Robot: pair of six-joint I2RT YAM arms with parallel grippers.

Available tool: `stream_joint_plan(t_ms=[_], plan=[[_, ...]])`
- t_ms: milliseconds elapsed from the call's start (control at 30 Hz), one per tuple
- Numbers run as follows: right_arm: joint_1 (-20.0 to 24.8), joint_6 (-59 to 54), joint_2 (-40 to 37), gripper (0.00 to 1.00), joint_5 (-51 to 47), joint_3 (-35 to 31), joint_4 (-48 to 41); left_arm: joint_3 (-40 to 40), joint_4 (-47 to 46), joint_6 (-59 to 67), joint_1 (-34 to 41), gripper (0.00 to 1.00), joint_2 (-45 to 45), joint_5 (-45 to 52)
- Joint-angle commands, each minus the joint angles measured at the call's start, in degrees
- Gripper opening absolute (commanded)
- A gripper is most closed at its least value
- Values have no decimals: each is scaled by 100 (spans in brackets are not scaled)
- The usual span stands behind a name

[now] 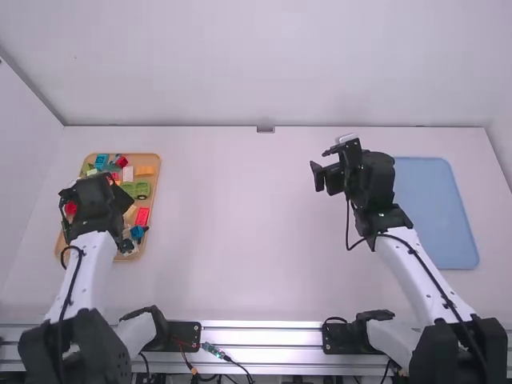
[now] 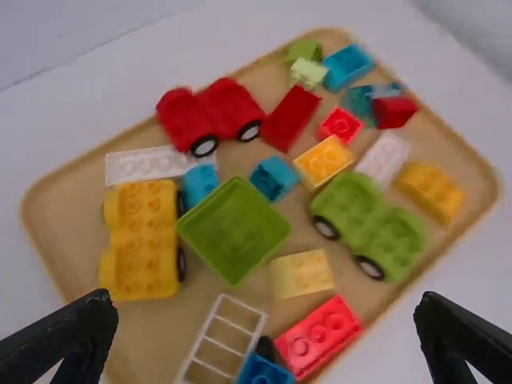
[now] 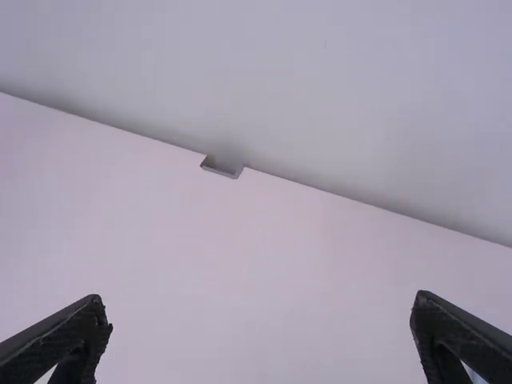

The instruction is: Assemble lego blocks to make yellow taxi

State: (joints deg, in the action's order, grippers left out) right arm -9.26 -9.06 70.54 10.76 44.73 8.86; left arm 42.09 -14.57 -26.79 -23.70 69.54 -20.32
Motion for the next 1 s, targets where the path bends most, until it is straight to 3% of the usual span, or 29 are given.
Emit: stream_joint_plan(t_ms=[0,267,667,833,967], plan=[[-22,31,2,99,-13,149,42,356,-174,111,-435,99,529,324],[-22,72,2,99,-13,149,138,1467,-1522,-238,-1276,99,1790,676],[-20,70,2,99,-15,149,140,1932,-1680,1327,-1443,99,2629,1570],[-20,72,2,99,-13,149,153,1932,-1774,1263,-1451,99,2627,1310],[-20,72,2,99,-11,149,160,1893,-1922,398,-1506,99,2627,434]])
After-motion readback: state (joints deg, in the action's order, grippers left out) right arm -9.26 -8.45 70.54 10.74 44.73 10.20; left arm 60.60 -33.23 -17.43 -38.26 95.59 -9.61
